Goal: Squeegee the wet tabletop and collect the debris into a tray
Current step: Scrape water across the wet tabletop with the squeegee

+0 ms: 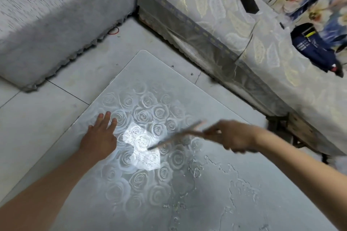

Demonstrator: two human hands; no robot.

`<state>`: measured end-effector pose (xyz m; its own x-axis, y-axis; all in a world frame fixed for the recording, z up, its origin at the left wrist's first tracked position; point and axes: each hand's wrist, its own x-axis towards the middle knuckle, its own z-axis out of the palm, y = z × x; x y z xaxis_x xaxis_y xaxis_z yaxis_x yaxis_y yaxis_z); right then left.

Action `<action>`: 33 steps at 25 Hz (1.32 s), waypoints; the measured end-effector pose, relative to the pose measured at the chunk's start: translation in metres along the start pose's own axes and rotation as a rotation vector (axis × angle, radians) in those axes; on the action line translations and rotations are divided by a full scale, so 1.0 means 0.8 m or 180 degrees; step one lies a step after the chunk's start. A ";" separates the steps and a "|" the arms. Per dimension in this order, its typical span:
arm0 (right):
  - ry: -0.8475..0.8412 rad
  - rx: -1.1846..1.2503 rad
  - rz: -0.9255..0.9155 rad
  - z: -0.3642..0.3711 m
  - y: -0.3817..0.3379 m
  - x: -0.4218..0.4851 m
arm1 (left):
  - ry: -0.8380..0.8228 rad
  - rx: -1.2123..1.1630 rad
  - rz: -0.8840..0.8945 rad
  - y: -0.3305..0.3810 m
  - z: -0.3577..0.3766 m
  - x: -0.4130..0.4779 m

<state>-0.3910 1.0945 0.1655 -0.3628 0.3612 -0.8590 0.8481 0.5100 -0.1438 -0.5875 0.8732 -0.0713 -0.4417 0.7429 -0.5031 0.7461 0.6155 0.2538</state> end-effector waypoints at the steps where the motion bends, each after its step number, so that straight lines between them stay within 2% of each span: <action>1: 0.0154 -0.0032 -0.0184 -0.012 -0.009 0.015 | -0.0003 -0.0042 -0.0033 0.000 -0.002 0.000; 3: 0.0532 -0.0078 -0.0241 -0.029 -0.017 0.045 | -0.0133 0.0052 -0.0128 0.004 -0.005 -0.001; 5: 0.0650 -0.0073 -0.0169 -0.007 -0.002 0.056 | -0.0138 0.0279 -0.0224 0.008 -0.002 -0.007; 7: 0.0607 0.0051 -0.0311 0.050 0.031 0.030 | 0.0227 0.0245 -0.0105 0.016 0.006 -0.020; 9: 0.0410 0.0228 -0.0181 0.105 0.064 -0.021 | 0.0542 0.0255 0.0175 0.028 0.015 -0.034; 10: 0.0283 0.0213 -0.0063 0.123 0.075 -0.045 | 0.0536 0.0312 0.0280 0.039 0.016 -0.041; 13: 0.0112 0.0124 0.0033 0.126 0.088 -0.074 | 0.0108 0.0605 0.0368 0.084 0.023 -0.059; 15: 0.0287 0.0084 -0.0100 0.097 0.085 -0.049 | -0.0046 0.0764 0.0441 0.105 0.033 -0.073; 18: 0.0640 0.0526 0.0221 0.067 0.101 -0.015 | -0.0292 0.0903 0.0629 0.140 0.052 -0.095; 22: 0.0643 0.0897 0.0317 0.160 0.126 -0.055 | -0.0491 0.1144 0.0786 0.159 0.070 -0.110; 24: 0.0477 0.0995 0.0353 0.206 0.125 -0.096 | -0.0558 0.1255 0.0840 0.167 0.073 -0.118; 26: 0.0315 0.0892 0.0377 0.220 0.126 -0.118 | -0.0603 0.1316 0.0857 0.175 0.077 -0.128; 28: 0.0372 0.1089 0.0379 0.202 0.140 -0.112 | -0.0607 0.1351 0.0879 0.181 0.082 -0.139; 31: 0.0876 0.1536 0.0863 0.157 0.185 -0.079 | -0.0650 0.1525 0.0958 0.189 0.095 -0.154; 33: 0.0909 0.1802 0.1219 0.167 0.199 -0.071 | -0.0750 0.1663 0.0915 0.193 0.106 -0.162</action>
<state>-0.1835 1.0508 0.1258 -0.0224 0.6615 -0.7496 0.9768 -0.1453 -0.1574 -0.3726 0.8497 -0.0368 -0.1109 0.7448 -0.6580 0.9892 0.1467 -0.0007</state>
